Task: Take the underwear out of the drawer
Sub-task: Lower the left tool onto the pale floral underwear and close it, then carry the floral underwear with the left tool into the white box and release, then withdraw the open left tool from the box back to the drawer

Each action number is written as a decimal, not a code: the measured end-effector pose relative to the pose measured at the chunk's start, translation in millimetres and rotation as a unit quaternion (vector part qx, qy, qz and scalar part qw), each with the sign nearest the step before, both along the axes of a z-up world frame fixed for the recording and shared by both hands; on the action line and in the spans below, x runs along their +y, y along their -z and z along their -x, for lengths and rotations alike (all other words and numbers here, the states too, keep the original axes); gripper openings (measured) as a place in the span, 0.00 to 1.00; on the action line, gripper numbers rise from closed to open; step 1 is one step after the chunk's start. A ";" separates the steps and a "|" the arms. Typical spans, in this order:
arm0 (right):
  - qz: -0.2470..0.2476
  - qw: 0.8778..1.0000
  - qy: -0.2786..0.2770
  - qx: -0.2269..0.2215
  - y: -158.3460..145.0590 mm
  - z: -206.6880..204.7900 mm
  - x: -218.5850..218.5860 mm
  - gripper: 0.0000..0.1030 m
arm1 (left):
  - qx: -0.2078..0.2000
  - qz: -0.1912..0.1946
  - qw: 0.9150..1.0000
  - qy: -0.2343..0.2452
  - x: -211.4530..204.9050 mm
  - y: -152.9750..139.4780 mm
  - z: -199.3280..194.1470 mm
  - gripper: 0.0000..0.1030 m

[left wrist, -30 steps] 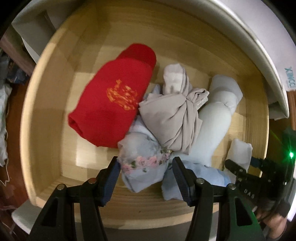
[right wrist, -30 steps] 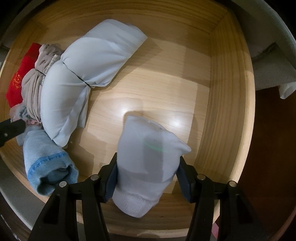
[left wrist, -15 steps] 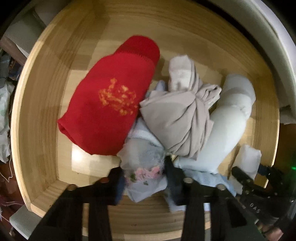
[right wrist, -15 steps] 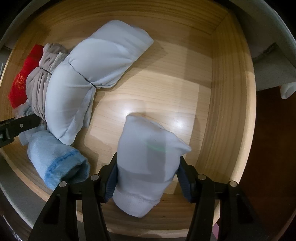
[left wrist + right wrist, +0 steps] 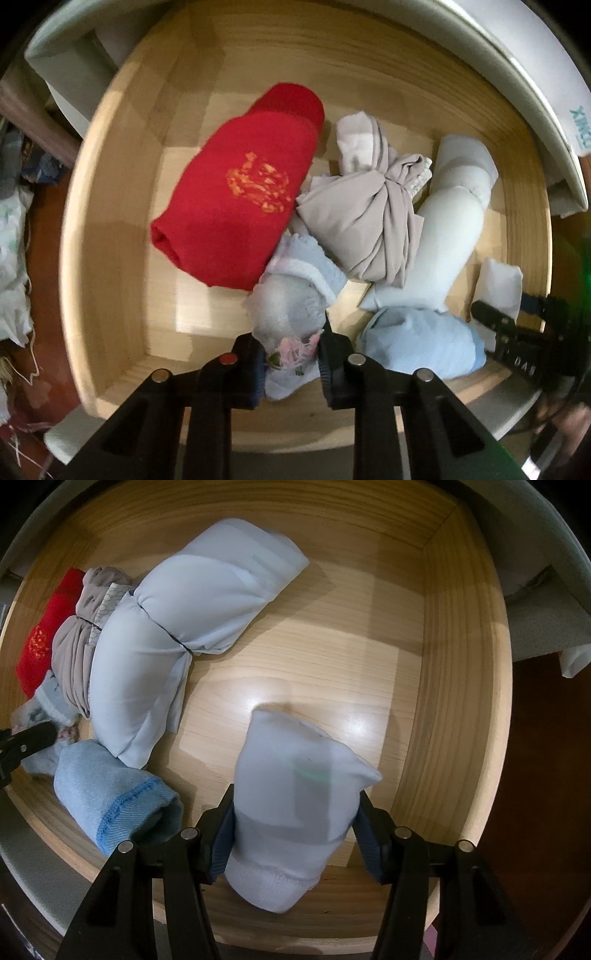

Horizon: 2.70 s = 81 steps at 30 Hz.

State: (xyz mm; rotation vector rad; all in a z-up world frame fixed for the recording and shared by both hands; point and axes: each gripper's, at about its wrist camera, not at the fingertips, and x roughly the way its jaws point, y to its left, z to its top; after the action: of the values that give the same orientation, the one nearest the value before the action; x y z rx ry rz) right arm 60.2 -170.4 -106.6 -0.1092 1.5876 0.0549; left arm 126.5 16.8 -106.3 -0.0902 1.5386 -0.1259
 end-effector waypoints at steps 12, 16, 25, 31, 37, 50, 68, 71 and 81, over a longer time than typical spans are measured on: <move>0.000 1.000 0.000 0.000 -0.1 -1.2 0.6 0.53 | -0.048 -0.026 0.998 0.041 8.2 -32.8 20.0 0.22; 0.000 1.000 0.000 0.000 0.1 -1.4 1.0 0.53 | -0.072 -0.036 0.996 0.045 2.2 -48.5 23.4 0.22; 0.000 1.000 0.001 0.000 0.1 -1.7 1.6 0.53 | -0.135 -0.038 0.987 0.074 19.7 -120.2 33.2 0.22; 0.000 1.000 0.002 0.000 0.1 -2.6 2.2 0.53 | -0.188 -0.028 0.979 0.080 22.3 -174.4 32.3 0.22; 0.000 1.000 0.003 0.000 0.1 -2.7 2.6 0.53 | -0.267 -0.002 0.961 0.069 27.8 -259.9 19.1 0.22; 0.000 1.000 0.003 0.000 0.1 -4.4 3.6 0.53 | -0.326 -0.032 0.942 0.072 -13.2 -306.5 -82.4 0.22; -0.006 1.000 0.005 -0.003 -0.8 -9.0 -0.2 0.53 | -0.259 -0.110 0.956 0.086 -45.9 -230.1 -141.0 0.33; -0.005 1.000 0.005 -0.002 -0.7 -9.9 0.2 0.53 | -0.248 -0.096 0.960 0.083 -41.4 -229.0 -141.4 0.43; -0.002 1.000 0.004 0.000 -0.3 -11.0 0.9 0.54 | -0.264 -0.079 0.958 0.077 -23.8 -246.5 -114.2 0.47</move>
State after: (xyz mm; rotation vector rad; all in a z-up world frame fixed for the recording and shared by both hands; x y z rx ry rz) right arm 71.2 -169.4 -106.3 -0.0990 1.5869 0.0514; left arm 240.7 -7.0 140.2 0.1803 1.0134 -0.1367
